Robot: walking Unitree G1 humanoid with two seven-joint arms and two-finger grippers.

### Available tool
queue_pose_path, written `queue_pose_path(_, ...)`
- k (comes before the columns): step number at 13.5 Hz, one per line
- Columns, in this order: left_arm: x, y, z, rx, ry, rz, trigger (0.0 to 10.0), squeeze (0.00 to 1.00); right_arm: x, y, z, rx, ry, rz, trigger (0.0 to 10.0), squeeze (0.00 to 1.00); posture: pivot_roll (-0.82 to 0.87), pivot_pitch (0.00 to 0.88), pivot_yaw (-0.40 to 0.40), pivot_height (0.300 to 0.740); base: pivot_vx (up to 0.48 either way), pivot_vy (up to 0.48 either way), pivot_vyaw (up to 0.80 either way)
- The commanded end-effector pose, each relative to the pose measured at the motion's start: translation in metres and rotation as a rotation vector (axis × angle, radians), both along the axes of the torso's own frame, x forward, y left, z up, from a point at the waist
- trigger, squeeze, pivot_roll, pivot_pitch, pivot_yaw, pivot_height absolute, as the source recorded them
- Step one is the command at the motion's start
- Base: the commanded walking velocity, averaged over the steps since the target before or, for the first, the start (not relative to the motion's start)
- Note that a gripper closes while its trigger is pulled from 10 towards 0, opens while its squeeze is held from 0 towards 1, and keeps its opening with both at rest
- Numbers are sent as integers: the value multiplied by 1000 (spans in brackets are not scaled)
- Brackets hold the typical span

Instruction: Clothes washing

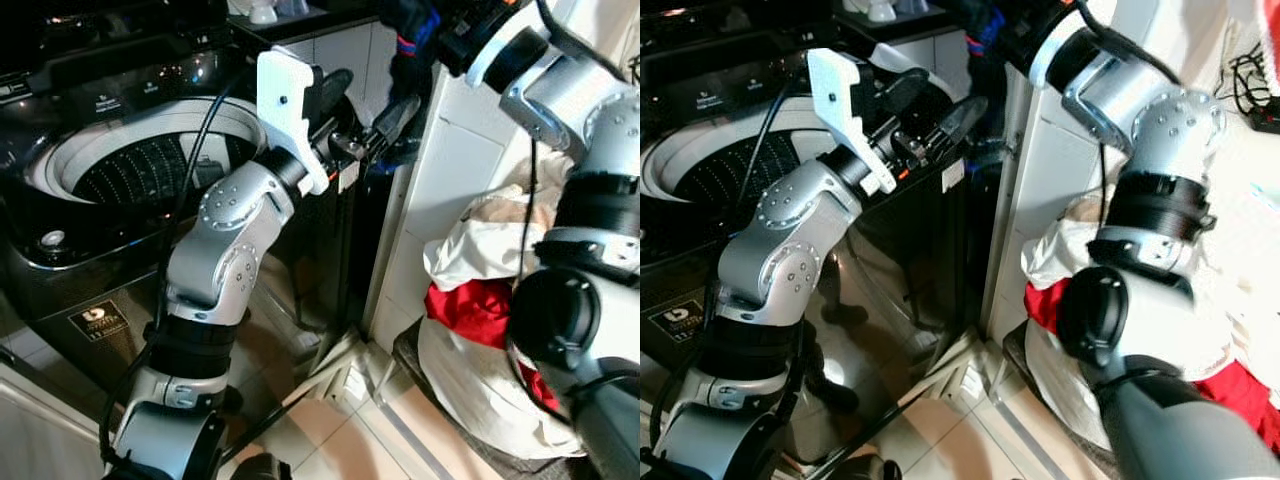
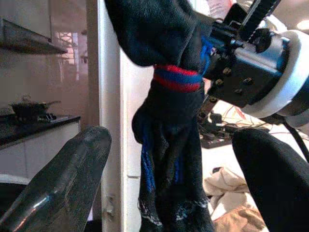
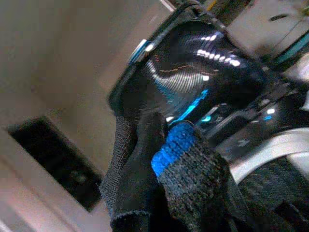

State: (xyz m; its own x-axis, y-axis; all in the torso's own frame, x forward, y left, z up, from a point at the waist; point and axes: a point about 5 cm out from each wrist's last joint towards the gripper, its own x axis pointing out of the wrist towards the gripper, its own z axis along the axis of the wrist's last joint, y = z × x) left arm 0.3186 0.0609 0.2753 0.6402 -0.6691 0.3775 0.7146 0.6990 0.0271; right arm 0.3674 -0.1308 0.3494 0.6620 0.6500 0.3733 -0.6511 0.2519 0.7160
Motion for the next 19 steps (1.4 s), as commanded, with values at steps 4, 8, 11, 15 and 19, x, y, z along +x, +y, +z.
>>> queue_pose_path(4, 0, -6, 1, -39, -29, 2, 10000, 0, -19, 21, -8, 118, 77, 106, 0, 0, 29, 0, 6, 740, 0, 0, 0)
queue_pose_path(8, -5, -5, 6, -111, -32, -63, 10000, 0, -30, 33, -19, 103, 125, 117, 0, 0, 30, 0, 6, 740, 0, 0, 0)
queue_pose_path(11, -4, -1, 5, -119, -26, -77, 0, 0, -33, 31, -22, 94, 141, 92, 0, 0, 31, 0, 7, 740, 0, 0, 0)
queue_pose_path(15, -3, 4, 3, -104, -41, -64, 0, 0, -34, 29, -23, 76, 150, 75, 0, 0, 31, 0, 8, 740, 0, 0, 0)
queue_pose_path(19, 4, 11, 1, -99, -21, -3, 0, 0, -35, 29, -23, 59, 141, 74, 0, 0, 30, 0, 10, 740, 0, 0, 0)
